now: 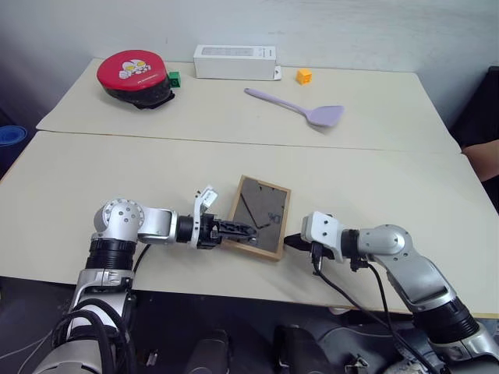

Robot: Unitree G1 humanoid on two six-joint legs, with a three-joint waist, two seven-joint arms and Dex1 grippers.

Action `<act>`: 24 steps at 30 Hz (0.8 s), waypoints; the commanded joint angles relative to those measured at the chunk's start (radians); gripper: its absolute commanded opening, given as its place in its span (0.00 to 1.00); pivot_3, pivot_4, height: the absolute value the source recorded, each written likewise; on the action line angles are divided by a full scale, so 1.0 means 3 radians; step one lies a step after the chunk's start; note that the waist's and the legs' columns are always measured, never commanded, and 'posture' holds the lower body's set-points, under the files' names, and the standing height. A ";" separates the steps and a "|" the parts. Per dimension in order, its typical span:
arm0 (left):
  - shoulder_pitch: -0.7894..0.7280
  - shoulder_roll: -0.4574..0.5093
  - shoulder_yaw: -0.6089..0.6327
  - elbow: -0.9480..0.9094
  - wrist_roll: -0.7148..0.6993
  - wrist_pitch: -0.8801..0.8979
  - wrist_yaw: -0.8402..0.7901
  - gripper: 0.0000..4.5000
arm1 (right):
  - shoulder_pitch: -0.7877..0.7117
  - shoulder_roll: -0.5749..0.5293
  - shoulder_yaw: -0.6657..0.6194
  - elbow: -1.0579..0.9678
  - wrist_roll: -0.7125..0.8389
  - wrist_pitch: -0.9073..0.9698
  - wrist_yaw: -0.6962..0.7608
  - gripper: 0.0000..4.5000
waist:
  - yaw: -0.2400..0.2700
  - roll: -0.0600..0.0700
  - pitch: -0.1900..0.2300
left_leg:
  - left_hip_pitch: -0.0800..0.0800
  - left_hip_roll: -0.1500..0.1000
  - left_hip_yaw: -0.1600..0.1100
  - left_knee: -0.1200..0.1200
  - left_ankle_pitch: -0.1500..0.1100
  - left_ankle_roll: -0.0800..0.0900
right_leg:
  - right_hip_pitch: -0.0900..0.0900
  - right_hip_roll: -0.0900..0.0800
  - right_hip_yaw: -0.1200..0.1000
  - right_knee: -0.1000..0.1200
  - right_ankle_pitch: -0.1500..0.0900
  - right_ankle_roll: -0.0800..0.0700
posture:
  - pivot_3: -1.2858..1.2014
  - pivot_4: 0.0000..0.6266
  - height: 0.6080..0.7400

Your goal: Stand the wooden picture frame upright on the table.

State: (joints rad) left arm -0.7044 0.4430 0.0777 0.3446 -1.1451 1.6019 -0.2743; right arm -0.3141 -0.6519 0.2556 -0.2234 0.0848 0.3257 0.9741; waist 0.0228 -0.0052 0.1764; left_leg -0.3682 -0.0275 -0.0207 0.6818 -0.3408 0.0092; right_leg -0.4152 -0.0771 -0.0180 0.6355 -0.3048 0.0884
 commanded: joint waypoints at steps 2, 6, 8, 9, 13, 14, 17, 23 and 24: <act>0.0126 0.0037 0.0133 -0.0109 -0.0040 0.0042 0.0025 0.38 | 0.0123 -0.0121 -0.0347 -0.0117 0.0245 -0.0130 0.0081 0.00 | -0.0004 0.0000 0.0000 | 0.0000 0.0000 0.0000 0.0000 0.0000 0.0000 | -0.0001 0.0000 0.0000 0.0000 0.0000 0.0000 | 0.52 0.24 1.00; 0.0388 0.0116 0.0207 -0.0622 0.0101 -0.0424 -0.0338 0.28 | 0.0142 -0.0104 -0.0829 -0.0230 0.0960 0.0061 0.0303 0.09 | -0.0008 0.0000 0.0000 | 0.0000 0.0001 0.0000 -0.0001 0.0000 0.0000 | 0.0001 0.0001 -0.0001 -0.0002 0.0000 0.0000 | 0.52 0.24 1.00; 0.0616 0.0267 -0.0034 -0.1076 0.0439 -0.1144 -0.0904 0.28 | 0.0044 -0.0066 -0.0978 -0.0371 0.1482 0.0492 0.0354 0.18 | -0.0028 0.0000 0.0000 | -0.0001 0.0004 0.0001 -0.0001 0.0000 -0.0001 | 0.0000 0.0003 -0.0001 -0.0003 0.0000 0.0000 | 0.52 0.24 1.00; 0.0696 0.0357 -0.0187 -0.1212 0.0637 -0.1431 -0.1119 0.28 | -0.0037 0.0017 -0.1027 -0.0383 0.1601 0.0574 0.0271 0.23 | -0.0045 0.0000 0.0000 | 0.0001 0.0005 0.0001 -0.0001 0.0000 -0.0002 | 0.0000 0.0003 0.0000 -0.0002 0.0000 0.0000 | 0.52 0.24 1.00; 0.0911 0.0489 -0.0529 -0.1366 0.1177 -0.2254 -0.1641 0.28 | -0.0336 0.0150 -0.0934 -0.0363 0.1908 0.1201 0.0041 0.51 | -0.0091 0.0001 0.0000 | 0.0002 0.0015 0.0001 -0.0004 0.0002 -0.0013 | 0.0002 0.0011 -0.0001 -0.0014 0.0000 0.0000 | 0.52 0.24 1.00; 0.0931 0.0472 -0.0552 -0.1357 0.1217 -0.2326 -0.1684 0.28 | -0.0404 0.0197 -0.0864 -0.0330 0.1876 0.1224 0.0011 0.58 | -0.0085 0.0003 -0.0001 | 0.0005 0.0015 0.0003 -0.0005 0.0002 -0.0013 | 0.0003 0.0011 0.0001 -0.0014 0.0000 -0.0001 | 0.52 0.24 1.00; 0.0978 0.0459 -0.0648 -0.1387 0.1336 -0.2516 -0.1882 0.28 | -0.0606 0.0388 -0.0719 -0.0144 0.1720 0.1240 -0.0217 0.78 | -0.0070 0.0003 -0.0001 | 0.0002 0.0015 -0.0001 -0.0007 0.0002 -0.0011 | 0.0004 0.0009 -0.0001 -0.0020 0.0000 -0.0002 | 0.52 0.24 1.00; 0.1010 0.0409 -0.0676 -0.1355 0.1481 -0.2685 -0.2027 0.28 | -0.0777 0.0561 -0.0558 -0.0030 0.1704 0.1244 -0.0234 0.78 | -0.0073 0.0003 -0.0001 | -0.0004 0.0011 -0.0001 -0.0005 -0.0003 0.0000 | 0.0003 0.0003 -0.0001 -0.0023 0.0000 0.0000 | 0.52 0.24 1.00; 0.1009 0.0397 -0.0666 -0.1341 0.1489 -0.2676 -0.2023 0.28 | -0.0789 0.0605 -0.0557 -0.0056 0.1757 0.1269 -0.0235 0.78 | -0.0076 0.0003 -0.0001 | -0.0003 0.0011 -0.0001 -0.0005 -0.0003 0.0000 | 0.0003 0.0004 -0.0001 -0.0023 0.0001 0.0000 | 0.52 0.24 1.00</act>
State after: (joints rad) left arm -0.4066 0.5689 -0.0973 -0.0304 -0.7382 0.8219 -0.8709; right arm -0.5368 -0.4919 0.0739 -0.2375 0.5974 0.6992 0.9188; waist 0.0000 -0.0044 0.1760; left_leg -0.3691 -0.0240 -0.0209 0.6802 -0.3416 0.0093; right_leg -0.4143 -0.0760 -0.0181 0.6288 -0.3047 0.0883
